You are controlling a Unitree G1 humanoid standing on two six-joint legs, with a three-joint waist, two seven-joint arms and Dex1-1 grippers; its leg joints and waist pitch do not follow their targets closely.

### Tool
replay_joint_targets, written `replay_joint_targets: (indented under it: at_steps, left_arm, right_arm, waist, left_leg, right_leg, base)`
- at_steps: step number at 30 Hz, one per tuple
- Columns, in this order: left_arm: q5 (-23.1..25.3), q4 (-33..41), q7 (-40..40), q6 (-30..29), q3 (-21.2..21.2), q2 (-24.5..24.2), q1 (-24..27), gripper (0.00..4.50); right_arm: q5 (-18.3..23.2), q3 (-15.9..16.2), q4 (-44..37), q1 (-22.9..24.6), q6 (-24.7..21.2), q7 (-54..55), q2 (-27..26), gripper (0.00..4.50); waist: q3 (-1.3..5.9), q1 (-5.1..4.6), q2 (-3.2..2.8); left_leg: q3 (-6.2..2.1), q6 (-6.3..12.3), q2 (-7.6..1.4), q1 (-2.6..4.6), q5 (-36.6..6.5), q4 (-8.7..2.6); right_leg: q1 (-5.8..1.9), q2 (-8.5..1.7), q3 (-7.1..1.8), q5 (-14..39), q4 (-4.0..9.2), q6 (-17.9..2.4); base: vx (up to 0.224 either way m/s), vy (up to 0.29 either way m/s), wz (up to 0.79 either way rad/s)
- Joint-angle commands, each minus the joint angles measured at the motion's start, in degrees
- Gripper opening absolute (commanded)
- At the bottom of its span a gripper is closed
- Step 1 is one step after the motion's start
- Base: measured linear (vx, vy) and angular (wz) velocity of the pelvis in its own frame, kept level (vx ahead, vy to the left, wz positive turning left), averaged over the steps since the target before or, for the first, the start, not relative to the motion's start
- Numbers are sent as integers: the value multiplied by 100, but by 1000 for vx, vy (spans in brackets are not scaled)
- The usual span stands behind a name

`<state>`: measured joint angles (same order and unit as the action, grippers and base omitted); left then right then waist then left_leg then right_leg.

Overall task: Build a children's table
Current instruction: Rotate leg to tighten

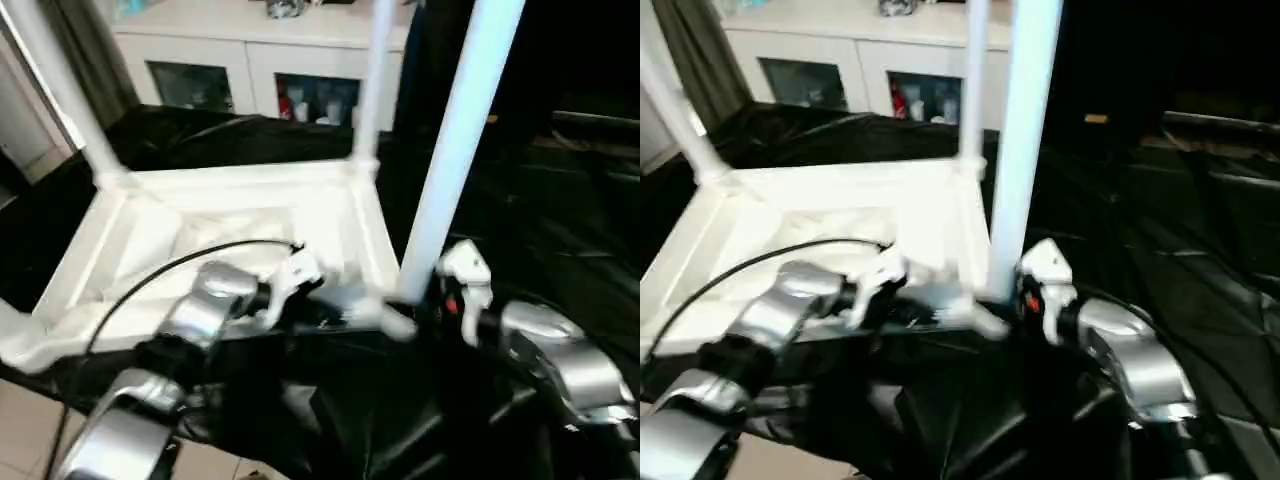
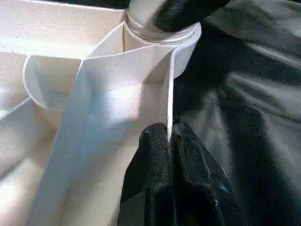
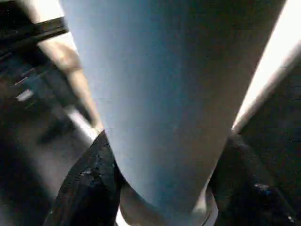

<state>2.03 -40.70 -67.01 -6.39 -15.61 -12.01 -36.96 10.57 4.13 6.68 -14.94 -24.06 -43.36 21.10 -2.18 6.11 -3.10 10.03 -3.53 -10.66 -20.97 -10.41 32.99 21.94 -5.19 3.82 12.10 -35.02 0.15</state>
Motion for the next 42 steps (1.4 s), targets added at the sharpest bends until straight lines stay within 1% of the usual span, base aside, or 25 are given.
replay_joint_targets:
  at_steps: [1,2,4,6,8,9,12,17,18,20,21,23,24,25,26,27,28,29,30,31,32,36,39,41,42]
  left_arm:
    - [50,-295,994,-20,199,321,-271,0]
    - [77,-373,1272,-60,252,399,-332,0]
    - [123,-521,1842,-150,349,596,-457,0]
    - [201,-601,2228,-179,333,790,-517,0]
    - [228,-614,2329,-189,300,893,-522,0]
    - [228,-614,2329,-189,300,893,-522,0]
    - [246,-624,2292,-154,193,1099,-496,0]
    - [226,-651,2051,-65,144,1055,-499,0]
    - [172,-642,1605,22,78,894,-460,0]
    - [130,-608,1425,12,66,832,-433,0]
    - [83,-530,1190,20,34,740,-375,0]
    - [55,-482,1057,27,15,685,-339,0]
    - [20,-379,828,14,-28,581,-272,0]
    - [0,-317,696,17,-55,522,-232,0]
    - [-37,-215,521,25,-77,434,-181,0]
    - [-136,-12,200,4,-80,279,-92,0]
    - [-136,-12,200,4,-80,279,-92,0]
    - [-312,275,-264,-44,-55,88,29,0]
    - [-386,376,-436,-69,-48,27,73,0]
    - [-389,379,-442,-70,-48,25,74,0]
    - [-421,466,-608,-119,-70,-77,128,0]
    - [-480,606,-1018,-194,-139,-330,267,0]
    - [-516,661,-1207,-238,-153,-434,320,0]
    - [-566,782,-1360,-312,-148,-545,385,0]
    - [-589,834,-1413,-347,-140,-589,412,0]
  right_arm:
    - [111,-145,460,-121,-247,764,-559,225]
    - [133,-230,544,-161,-253,958,-701,218]
    - [55,-322,701,-252,-279,1460,-981,213]
    - [-99,-387,830,-345,-202,2066,-1283,208]
    - [-276,-330,885,-378,-114,2349,-1384,207]
    - [-276,-330,885,-378,-114,2349,-1384,207]
    - [-604,-82,919,-394,49,2626,-1573,207]
    - [-568,12,808,-380,109,2339,-1556,207]
    - [-351,-45,718,-379,93,1907,-1450,270]
    - [-284,-31,686,-378,78,1711,-1371,270]
    - [-212,40,613,-353,64,1408,-1214,287]
    - [-180,98,565,-335,62,1219,-1109,303]
    - [-151,207,448,-280,75,885,-889,313]
    - [-129,264,384,-243,106,693,-760,313]
    - [-32,299,287,-200,110,415,-630,313]
    - [112,318,160,-158,148,-17,-446,313]
    - [112,318,160,-158,148,-17,-446,313]
    - [308,288,57,-168,84,-522,-257,313]
    - [375,274,41,-190,21,-676,-191,313]
    - [377,274,41,-191,19,-681,-189,313]
    - [404,327,43,-212,8,-979,-44,313]
    - [328,591,124,-281,102,-1657,364,313]
    - [264,701,228,-357,107,-1852,485,298]
    - [315,741,205,-378,33,-1983,535,286]
    - [342,756,180,-367,14,-2028,551,279]
  waist:
    - [280,18,162]
    - [280,17,135]
    - [297,25,149]
    - [312,21,154]
    - [313,16,132]
    - [310,11,147]
    - [296,3,144]
    - [294,-5,135]
    - [296,-3,146]
    - [303,-13,149]
    - [303,-8,173]
    - [302,-3,162]
    - [296,-7,261]
    - [312,46,265]
    - [276,18,289]
    - [286,40,339]
    - [276,49,318]
    - [274,44,354]
    - [285,53,316]
    - [280,46,311]
    - [279,71,328]
    - [279,89,329]
    - [276,95,348]
    - [278,103,331]
    - [283,108,296]
  left_leg:
    - [-83,118,-223,31,-1158,-402]
    - [-84,97,-220,38,-1191,-406]
    - [-87,73,-234,48,-1095,-401]
    - [-83,115,-217,33,-884,-383]
    - [-80,142,-209,30,-822,-374]
    - [-72,143,-202,23,-831,-373]
    - [-76,125,-208,30,-973,-396]
    - [-82,131,-210,32,-1096,-404]
    - [-85,163,-207,21,-1066,-406]
    - [-80,230,-204,14,-996,-392]
    - [-79,294,-198,0,-926,-383]
    - [-76,340,-203,-5,-845,-378]
    - [-63,392,-207,-6,-812,-373]
    - [-79,444,-223,-12,-708,-368]
    - [-60,462,-215,-16,-785,-379]
    - [-63,457,-238,3,-828,-383]
    - [-74,463,-251,-3,-828,-385]
    - [-67,482,-257,-4,-834,-389]
    - [-70,511,-269,7,-815,-386]
    - [-63,517,-271,11,-788,-386]
    - [-51,520,-277,35,-747,-375]
    - [-41,538,-267,9,-655,-357]
    - [-33,525,-254,4,-687,-350]
    - [-36,492,-257,15,-719,-351]
    - [-44,465,-268,21,-702,-354]
  right_leg:
    - [-222,-366,-250,1300,483,-1154]
    - [-209,-373,-251,1364,494,-1150]
    - [-222,-379,-255,1246,485,-1136]
    - [-241,-363,-255,691,442,-1186]
    - [-240,-354,-253,537,431,-1203]
    - [-245,-358,-250,519,440,-1195]
    - [-244,-356,-253,784,471,-1098]
    - [-246,-356,-262,894,487,-1028]
    - [-256,-354,-257,829,481,-1033]
    - [-269,-361,-256,668,467,-1080]
    - [-284,-360,-248,581,453,-1113]
    - [-284,-372,-252,521,448,-1138]
    - [-293,-356,-242,512,459,-1147]
    - [-314,-390,-244,513,406,-1155]
    - [-269,-384,-245,722,455,-1130]
    - [-288,-394,-242,851,459,-1124]
    - [-285,-408,-251,867,444,-1135]
    - [-277,-401,-252,880,448,-1135]
    - [-260,-402,-252,820,425,-1182]
    - [-242,-385,-247,757,419,-1246]
    - [-231,-383,-249,667,406,-1303]
    - [-252,-370,-243,354,355,-1392]
    - [-250,-387,-245,537,369,-1374]
    - [-242,-389,-244,649,378,-1358]
    - [-239,-385,-249,637,370,-1353]
  base:
    - [0,0,0]
    - [0,0,0]
    - [0,0,0]
    - [0,0,0]
    - [0,0,0]
    - [0,0,0]
    - [0,0,0]
    - [0,0,0]
    - [0,0,0]
    - [0,0,0]
    - [0,0,0]
    - [0,0,0]
    - [0,0,0]
    - [0,0,0]
    - [0,0,0]
    - [0,0,0]
    - [0,0,0]
    - [0,0,0]
    - [0,0,0]
    - [0,0,0]
    - [0,0,0]
    - [0,0,0]
    - [0,0,0]
    - [0,0,0]
    - [0,0,0]
